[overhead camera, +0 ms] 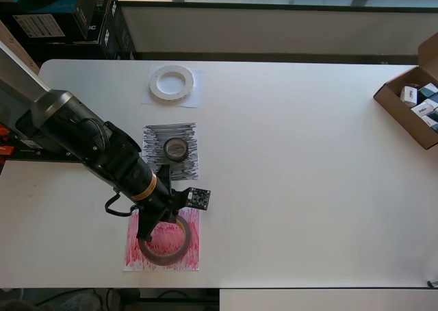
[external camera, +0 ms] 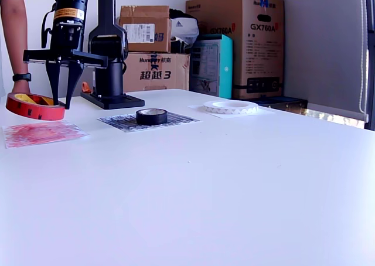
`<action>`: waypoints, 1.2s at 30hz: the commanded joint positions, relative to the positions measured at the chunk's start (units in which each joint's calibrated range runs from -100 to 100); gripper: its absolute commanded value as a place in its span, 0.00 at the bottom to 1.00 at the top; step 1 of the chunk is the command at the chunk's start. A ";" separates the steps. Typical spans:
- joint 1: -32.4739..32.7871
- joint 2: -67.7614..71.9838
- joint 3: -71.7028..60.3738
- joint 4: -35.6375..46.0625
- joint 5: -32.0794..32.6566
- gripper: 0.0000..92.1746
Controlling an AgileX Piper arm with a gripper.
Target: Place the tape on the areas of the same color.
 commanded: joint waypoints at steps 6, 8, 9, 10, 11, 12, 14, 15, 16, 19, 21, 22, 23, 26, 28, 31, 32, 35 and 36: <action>0.52 2.59 -0.63 -0.35 0.10 0.00; 0.60 2.78 -0.54 -0.35 0.10 0.00; 0.60 2.96 -0.45 -0.35 0.10 0.00; 0.60 3.06 -0.45 -0.35 0.10 0.00; 0.68 3.15 -0.45 -0.35 0.10 0.00; 0.68 3.24 -0.36 -0.35 0.10 0.00; 0.68 3.52 -0.27 -0.35 0.10 0.00; 0.68 3.52 -0.27 -0.35 0.02 0.00; 0.68 3.52 -0.18 -0.35 0.02 0.00; 0.68 3.52 0.19 -0.35 0.02 0.00; 0.68 3.52 0.28 -0.35 0.02 0.00; 0.68 3.52 0.28 -0.35 0.02 0.00; 0.68 3.52 0.28 -0.35 0.02 0.00; 0.60 3.52 0.46 -0.35 -2.19 0.03; 0.21 3.52 0.46 -0.35 -2.44 0.11; 0.13 3.62 0.46 -0.35 -2.60 0.26; 0.21 3.62 0.46 -0.35 -2.60 0.30; 0.36 3.62 0.46 -0.35 -2.60 0.40; 0.44 3.62 0.46 -0.35 -2.68 0.43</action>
